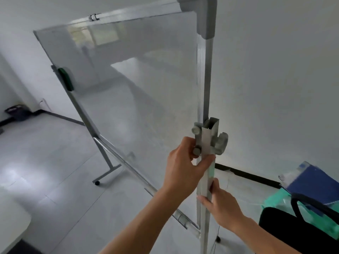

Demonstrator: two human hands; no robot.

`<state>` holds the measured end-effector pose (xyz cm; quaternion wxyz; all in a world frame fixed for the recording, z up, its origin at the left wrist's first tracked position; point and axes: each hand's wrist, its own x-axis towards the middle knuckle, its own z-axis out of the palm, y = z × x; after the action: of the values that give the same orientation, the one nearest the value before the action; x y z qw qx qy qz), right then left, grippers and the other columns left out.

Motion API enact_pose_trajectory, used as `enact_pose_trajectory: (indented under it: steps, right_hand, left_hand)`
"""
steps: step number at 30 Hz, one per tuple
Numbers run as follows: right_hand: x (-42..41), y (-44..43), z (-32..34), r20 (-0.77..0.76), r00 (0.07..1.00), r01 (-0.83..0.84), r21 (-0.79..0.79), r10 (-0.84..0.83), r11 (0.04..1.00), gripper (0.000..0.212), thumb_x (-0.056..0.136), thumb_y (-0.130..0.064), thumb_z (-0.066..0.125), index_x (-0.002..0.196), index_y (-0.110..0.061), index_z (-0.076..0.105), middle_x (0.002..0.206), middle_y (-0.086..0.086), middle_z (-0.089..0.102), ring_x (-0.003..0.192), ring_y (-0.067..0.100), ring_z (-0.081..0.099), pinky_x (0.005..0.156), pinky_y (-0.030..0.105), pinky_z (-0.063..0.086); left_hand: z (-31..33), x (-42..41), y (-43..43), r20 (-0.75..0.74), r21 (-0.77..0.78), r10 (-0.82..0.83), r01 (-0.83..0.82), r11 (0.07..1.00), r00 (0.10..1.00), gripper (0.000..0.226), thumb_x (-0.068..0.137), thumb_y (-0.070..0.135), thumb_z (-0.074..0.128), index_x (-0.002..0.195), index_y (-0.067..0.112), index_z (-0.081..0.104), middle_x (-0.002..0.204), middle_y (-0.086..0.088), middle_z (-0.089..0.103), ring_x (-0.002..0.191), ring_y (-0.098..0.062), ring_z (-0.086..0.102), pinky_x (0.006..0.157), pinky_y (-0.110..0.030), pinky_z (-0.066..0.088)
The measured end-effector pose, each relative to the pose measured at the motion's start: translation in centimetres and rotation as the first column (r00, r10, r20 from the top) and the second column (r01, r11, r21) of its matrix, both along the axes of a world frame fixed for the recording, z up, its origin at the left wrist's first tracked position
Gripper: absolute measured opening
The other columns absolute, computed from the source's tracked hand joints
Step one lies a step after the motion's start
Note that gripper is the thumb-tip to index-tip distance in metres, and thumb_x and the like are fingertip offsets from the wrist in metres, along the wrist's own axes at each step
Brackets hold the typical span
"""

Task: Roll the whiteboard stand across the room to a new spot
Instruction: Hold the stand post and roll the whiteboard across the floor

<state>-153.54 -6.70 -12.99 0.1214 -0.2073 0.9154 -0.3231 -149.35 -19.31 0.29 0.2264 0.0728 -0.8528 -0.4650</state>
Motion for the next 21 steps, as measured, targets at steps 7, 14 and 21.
enact_pose_trajectory:
  steps: [7,14,21]
  right_hand:
    - [-7.0,-5.2,-0.7,0.031,0.969,-0.243,-0.04,0.244,0.969,0.054,0.083,-0.058,0.057,0.12,-0.029,0.032,0.117,-0.007,0.067,0.099,0.018,0.069,0.088,0.03,0.058]
    - [-14.3,-13.3,-0.2,0.009,0.908,-0.418,-0.063,0.419,0.907,0.057,0.083,-0.057,0.059,0.122,-0.023,0.037,0.122,-0.001,0.065,0.103,0.021,0.068,0.09,0.033,0.056]
    - [-20.3,-23.1,-0.3,-0.015,0.874,-0.486,-0.064,0.486,0.871,0.058,0.082,-0.056,0.059,0.12,-0.019,0.037,0.116,0.003,0.068,0.097,0.024,0.07,0.086,0.036,0.059]
  left_hand:
    - [-0.2,-4.4,-4.4,0.005,0.089,0.161,-0.161,0.983,0.987,0.028,0.074,0.02,0.077,0.094,0.019,0.058,0.085,0.001,0.066,0.079,-0.014,0.066,0.067,-0.027,0.059]
    - [0.9,-10.0,-10.2,0.045,0.05,0.416,-0.418,0.907,0.908,0.032,0.078,0.026,0.075,0.102,0.017,0.056,0.089,0.007,0.065,0.073,-0.002,0.065,0.06,-0.014,0.054]
    - [0.9,-15.9,-18.8,-0.002,0.012,0.549,-0.549,0.836,0.836,0.038,0.078,0.023,0.076,0.109,0.013,0.057,0.111,-0.003,0.064,0.091,-0.008,0.062,0.057,0.002,0.043]
